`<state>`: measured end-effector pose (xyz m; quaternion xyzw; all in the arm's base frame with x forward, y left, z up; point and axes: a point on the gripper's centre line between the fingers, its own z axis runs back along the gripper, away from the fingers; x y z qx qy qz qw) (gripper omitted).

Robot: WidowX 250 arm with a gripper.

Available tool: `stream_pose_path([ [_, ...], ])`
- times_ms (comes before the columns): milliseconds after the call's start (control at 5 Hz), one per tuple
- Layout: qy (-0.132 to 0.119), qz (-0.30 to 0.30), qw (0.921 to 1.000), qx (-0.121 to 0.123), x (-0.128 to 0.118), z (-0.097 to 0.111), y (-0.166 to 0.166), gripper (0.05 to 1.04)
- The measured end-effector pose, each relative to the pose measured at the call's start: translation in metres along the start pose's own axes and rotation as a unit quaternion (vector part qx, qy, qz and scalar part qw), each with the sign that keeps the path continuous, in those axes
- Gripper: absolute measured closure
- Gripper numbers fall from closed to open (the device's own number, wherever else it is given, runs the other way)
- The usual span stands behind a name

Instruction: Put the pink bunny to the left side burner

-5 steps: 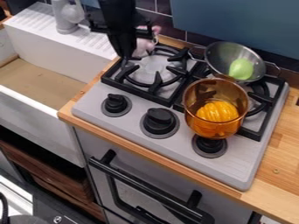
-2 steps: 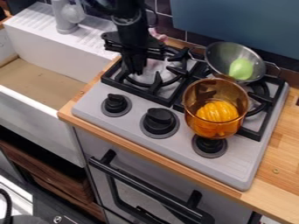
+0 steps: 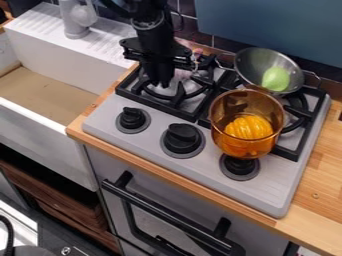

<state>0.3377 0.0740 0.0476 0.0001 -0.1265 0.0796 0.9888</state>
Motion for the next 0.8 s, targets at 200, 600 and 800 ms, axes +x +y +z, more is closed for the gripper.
stream_pose_path([
  [200, 0.006, 0.013, 0.9999, 0.001, -0.001, 0.0, 0.0, 0.612],
  [600, -0.007, 0.044, 0.999, 0.008, 0.008, 0.037, 0.002, 0.101],
  [800, -0.011, 0.048, 0.9988, 0.004, 0.012, 0.06, 0.0, 0.089],
])
